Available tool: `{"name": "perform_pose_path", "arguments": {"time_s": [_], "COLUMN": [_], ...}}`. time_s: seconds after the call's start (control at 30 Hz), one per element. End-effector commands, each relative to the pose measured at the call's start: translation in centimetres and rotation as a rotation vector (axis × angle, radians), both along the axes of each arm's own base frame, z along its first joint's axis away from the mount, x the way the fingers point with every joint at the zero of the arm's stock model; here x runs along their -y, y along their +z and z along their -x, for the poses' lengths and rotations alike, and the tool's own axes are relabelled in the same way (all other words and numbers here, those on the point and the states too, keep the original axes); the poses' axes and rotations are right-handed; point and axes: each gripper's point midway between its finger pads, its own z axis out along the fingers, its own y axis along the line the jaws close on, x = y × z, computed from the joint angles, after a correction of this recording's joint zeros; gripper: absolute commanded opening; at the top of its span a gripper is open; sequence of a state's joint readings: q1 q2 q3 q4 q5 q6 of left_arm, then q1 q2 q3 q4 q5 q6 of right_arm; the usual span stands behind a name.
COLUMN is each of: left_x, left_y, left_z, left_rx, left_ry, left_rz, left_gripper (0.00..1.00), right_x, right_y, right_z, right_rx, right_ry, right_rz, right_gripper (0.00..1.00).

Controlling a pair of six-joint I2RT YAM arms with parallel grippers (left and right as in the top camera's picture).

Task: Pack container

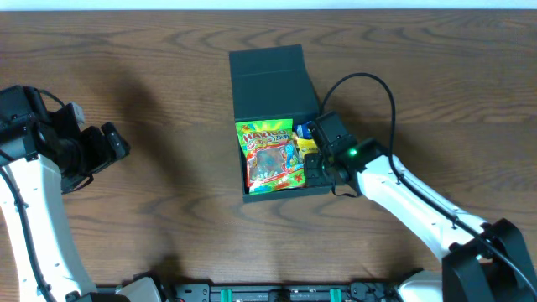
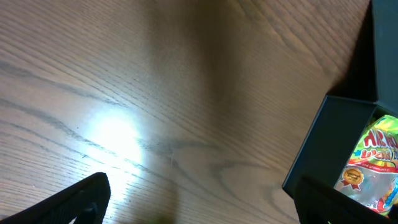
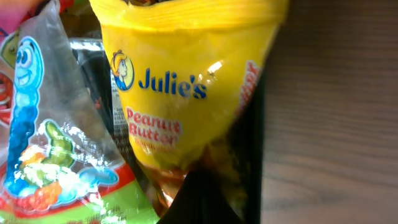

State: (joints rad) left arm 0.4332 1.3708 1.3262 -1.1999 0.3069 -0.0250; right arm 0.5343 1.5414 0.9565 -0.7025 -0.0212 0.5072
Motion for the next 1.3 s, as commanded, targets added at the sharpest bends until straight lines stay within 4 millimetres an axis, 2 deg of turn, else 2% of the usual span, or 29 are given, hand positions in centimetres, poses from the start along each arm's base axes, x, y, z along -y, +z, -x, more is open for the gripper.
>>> {"name": "perform_pose_path", "arguments": {"time_s": [0.0, 0.1, 0.23, 0.33, 0.73, 0.83, 0.93, 1.07, 1.2, 1.27], "left_x": [-0.3, -0.3, -0.3, -0.3, -0.3, -0.3, -0.3, -0.3, -0.3, -0.3], "left_y": [-0.1, -0.1, -0.1, -0.1, -0.1, -0.1, -0.1, -0.1, -0.1, -0.1], "left_z": [0.1, 0.1, 0.1, 0.1, 0.1, 0.1, 0.1, 0.1, 0.1, 0.1], "left_rx": [-0.007, -0.007, -0.007, -0.007, -0.007, -0.007, -0.007, -0.007, -0.007, -0.007], "left_ry": [-0.002, -0.001, -0.002, -0.001, -0.002, -0.001, -0.001, -0.001, -0.001, -0.001], "left_rz": [-0.012, -0.012, -0.012, -0.012, -0.012, -0.012, -0.012, -0.012, -0.012, -0.012], "left_gripper": [0.95, 0.95, 0.95, 0.95, 0.95, 0.95, 0.95, 0.95, 0.95, 0.95], "right_x": [-0.6, -0.2, 0.2, -0.1, -0.1, -0.3, -1.3, -2.6, -1.5, -0.2], "right_y": [4.1, 6.9, 7.4, 6.3, -0.5, -1.1, 0.3, 4.5, 8.9, 10.0], "right_z": [-1.9, -2.8, -3.5, -3.9, -4.4, -4.7, -4.5, -3.7, -4.4, -5.0], "right_rx": [0.105, 0.170, 0.213, 0.210, 0.094, 0.097, 0.106, 0.168, 0.303, 0.325], "right_ry": [0.008, 0.008, 0.002, 0.019, 0.038, 0.043, 0.063, 0.099, 0.069, 0.030], "right_rz": [-0.013, 0.002, 0.029, 0.033, 0.124, 0.125, 0.093, 0.058, 0.059, 0.048], "right_gripper": [0.01, 0.01, 0.01, 0.01, 0.01, 0.01, 0.01, 0.01, 0.01, 0.01]}}
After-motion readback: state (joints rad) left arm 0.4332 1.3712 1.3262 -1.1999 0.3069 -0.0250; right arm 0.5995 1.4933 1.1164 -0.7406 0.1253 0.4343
